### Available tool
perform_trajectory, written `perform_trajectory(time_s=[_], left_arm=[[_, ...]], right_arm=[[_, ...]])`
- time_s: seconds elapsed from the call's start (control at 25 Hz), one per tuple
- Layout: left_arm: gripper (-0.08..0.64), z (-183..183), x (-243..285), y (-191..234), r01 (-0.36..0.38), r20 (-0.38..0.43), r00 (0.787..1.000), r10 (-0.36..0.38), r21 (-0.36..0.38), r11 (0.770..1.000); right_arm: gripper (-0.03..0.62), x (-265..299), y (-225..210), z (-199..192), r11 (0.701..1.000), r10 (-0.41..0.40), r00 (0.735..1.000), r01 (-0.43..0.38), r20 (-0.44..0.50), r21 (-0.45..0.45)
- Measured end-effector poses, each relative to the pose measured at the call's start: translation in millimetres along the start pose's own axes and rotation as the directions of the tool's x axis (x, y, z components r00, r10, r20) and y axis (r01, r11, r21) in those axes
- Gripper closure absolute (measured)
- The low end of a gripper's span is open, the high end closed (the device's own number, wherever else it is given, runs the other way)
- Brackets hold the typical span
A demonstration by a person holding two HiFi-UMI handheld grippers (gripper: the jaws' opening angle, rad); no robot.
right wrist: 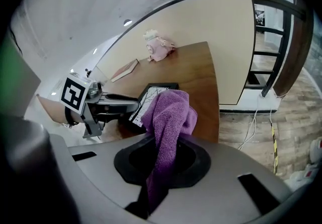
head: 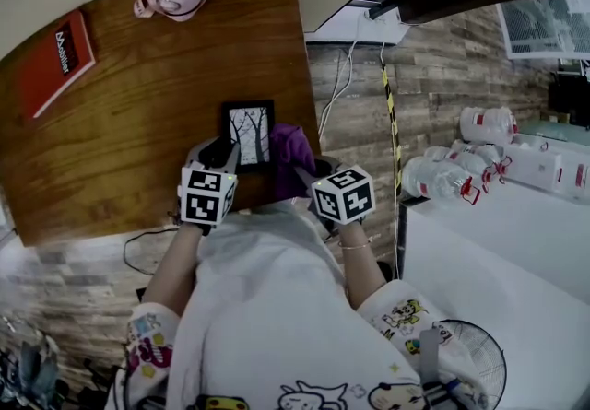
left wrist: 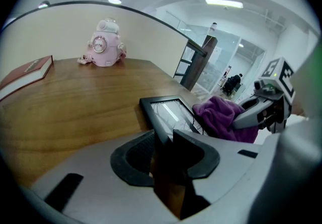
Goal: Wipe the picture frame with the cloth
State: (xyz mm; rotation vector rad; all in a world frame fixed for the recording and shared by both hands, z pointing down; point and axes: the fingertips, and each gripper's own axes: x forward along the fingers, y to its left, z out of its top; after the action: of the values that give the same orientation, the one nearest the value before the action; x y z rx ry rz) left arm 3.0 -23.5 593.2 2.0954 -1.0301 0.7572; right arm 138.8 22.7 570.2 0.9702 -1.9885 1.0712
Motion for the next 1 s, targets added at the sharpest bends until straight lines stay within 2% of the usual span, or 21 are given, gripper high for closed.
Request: perform_trajectory(time_s=[0.28,0.52,0.8,1.0], left_arm=[[0.453,-1,1,0,0.016,0.002,1.000,-0.016,-0.023,1.000],[0.454,5,-8,2,0.008,0.025,1.000,-0.008,-0.027,1.000],[0.453,37,-40,7,-0.015,0.129,0.991,0.019,-0.031,0.999],[0.454,77,-75,14,-0.039,0.237,0.971,0.046,-0.034,0.999]], right_arm=[[0.568,-20,2,21,1.000,0.007,0.998,-0.006,0.063,-0.013],[0.568,-43,9,53,0.997,0.018,0.991,-0.008,0.135,-0.071],[0.568,-72,26,104,0.986,0.055,0.966,-0.013,0.253,-0.164],[0.568,-92,44,144,0.966,0.101,0.932,-0.009,0.348,-0.257]])
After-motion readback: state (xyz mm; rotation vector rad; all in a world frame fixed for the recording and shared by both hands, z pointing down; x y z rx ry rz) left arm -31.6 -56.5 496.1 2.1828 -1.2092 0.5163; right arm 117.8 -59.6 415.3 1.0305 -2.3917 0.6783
